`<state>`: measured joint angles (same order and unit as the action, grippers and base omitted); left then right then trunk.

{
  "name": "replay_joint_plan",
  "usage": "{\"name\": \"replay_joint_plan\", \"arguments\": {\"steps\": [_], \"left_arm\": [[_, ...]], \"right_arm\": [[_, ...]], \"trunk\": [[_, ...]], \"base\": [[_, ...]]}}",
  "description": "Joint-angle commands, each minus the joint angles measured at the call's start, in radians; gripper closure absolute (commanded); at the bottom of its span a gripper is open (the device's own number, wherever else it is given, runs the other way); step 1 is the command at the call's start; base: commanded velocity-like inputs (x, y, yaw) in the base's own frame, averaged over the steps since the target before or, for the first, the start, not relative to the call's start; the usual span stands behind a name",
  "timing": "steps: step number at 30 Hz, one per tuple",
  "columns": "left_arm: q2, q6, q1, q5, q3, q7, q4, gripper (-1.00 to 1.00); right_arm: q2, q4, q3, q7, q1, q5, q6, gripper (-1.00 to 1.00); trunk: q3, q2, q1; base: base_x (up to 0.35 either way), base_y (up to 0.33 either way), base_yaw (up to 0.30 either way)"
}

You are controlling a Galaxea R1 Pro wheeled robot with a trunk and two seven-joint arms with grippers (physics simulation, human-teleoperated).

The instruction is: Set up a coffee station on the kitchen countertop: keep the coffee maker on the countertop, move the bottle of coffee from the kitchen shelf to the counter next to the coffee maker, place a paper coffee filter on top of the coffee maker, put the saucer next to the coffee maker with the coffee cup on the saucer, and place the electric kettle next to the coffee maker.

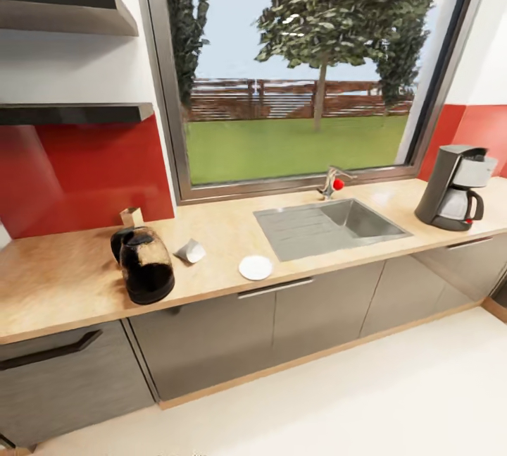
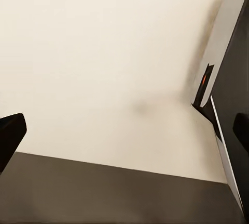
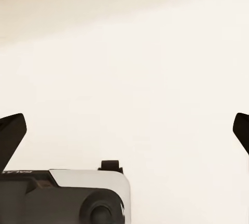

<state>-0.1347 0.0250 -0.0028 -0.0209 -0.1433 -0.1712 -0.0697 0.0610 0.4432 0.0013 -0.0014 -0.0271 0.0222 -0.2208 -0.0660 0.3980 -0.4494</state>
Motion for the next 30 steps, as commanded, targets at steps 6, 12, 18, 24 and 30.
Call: {"name": "replay_joint_plan", "arguments": {"steps": [6,12,18,24,30], "left_arm": [[0.001,0.003,0.000,-0.001,-0.006,-0.003,-0.002,-1.00],[0.001,0.002,0.000,-0.005,-0.010,-0.004,-0.002,-1.00],[0.001,0.001,0.000,-0.010,-0.011,-0.004,-0.002,-1.00],[0.001,0.001,0.000,-0.013,-0.012,-0.004,-0.002,-1.00],[0.001,0.001,0.000,-0.013,-0.012,-0.004,-0.002,-1.00]], "right_arm": [[-0.001,-0.003,0.000,0.000,-0.001,0.002,-0.003,-1.00],[-0.001,-0.003,0.001,0.000,-0.001,0.002,-0.003,-1.00],[-0.001,-0.003,0.003,0.000,-0.001,0.002,-0.003,-1.00],[-0.001,-0.003,0.003,0.000,-0.001,0.002,-0.003,-1.00],[-0.001,-0.003,0.003,0.000,-0.001,0.002,-0.003,-1.00]], "trunk": [[-0.002,0.002,-0.001],[-0.002,0.002,-0.001],[-0.002,0.002,-0.001],[0.002,0.002,-0.001],[0.008,0.002,-0.001]], "base": [[0.013,-0.304,0.278],[-0.006,-0.308,0.278],[-0.109,-0.273,0.278],[-0.146,-0.143,0.259],[-0.038,-0.028,0.232]]}}
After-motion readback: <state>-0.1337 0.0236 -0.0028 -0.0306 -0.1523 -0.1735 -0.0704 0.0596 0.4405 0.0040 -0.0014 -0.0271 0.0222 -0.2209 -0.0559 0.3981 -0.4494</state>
